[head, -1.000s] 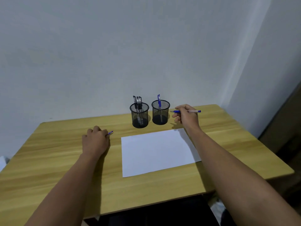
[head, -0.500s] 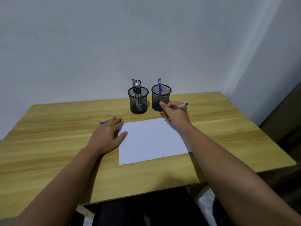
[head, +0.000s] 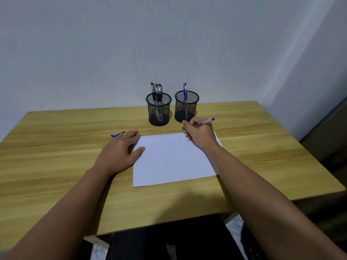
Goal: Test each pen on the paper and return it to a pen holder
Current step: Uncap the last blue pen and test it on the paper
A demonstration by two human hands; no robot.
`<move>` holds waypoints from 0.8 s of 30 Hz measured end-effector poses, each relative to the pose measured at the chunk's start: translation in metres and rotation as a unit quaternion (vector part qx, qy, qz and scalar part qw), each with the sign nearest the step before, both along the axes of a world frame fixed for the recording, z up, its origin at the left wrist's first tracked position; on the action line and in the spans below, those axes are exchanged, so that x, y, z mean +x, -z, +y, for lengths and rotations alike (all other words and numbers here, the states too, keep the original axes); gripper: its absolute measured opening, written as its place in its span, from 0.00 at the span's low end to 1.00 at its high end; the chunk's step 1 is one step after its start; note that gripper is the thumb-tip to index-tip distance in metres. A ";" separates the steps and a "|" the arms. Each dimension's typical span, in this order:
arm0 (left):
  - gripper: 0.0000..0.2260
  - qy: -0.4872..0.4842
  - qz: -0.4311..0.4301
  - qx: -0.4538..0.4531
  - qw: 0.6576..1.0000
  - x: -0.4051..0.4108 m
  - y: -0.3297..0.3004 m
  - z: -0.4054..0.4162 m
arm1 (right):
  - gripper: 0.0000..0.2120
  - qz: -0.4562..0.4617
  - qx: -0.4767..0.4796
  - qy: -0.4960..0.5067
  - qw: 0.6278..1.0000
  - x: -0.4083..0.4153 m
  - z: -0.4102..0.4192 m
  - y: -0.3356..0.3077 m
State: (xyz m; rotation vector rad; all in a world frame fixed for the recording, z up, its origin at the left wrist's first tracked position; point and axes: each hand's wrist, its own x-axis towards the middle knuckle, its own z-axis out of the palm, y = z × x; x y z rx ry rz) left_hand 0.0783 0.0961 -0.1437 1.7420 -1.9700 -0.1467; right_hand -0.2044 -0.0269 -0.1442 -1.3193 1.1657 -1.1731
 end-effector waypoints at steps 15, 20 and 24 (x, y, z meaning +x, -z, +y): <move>0.23 -0.007 0.000 0.006 1.000 0.003 0.002 -0.002 | 0.18 0.021 -0.007 -0.024 0.999 0.002 0.001 0.000; 0.22 -0.006 0.002 0.000 1.000 0.001 0.001 0.000 | 0.19 0.049 -0.009 -0.023 0.999 0.003 0.002 0.001; 0.23 -0.007 0.001 0.006 1.000 0.001 0.001 -0.001 | 0.17 0.066 -0.021 -0.016 0.997 0.002 0.004 0.000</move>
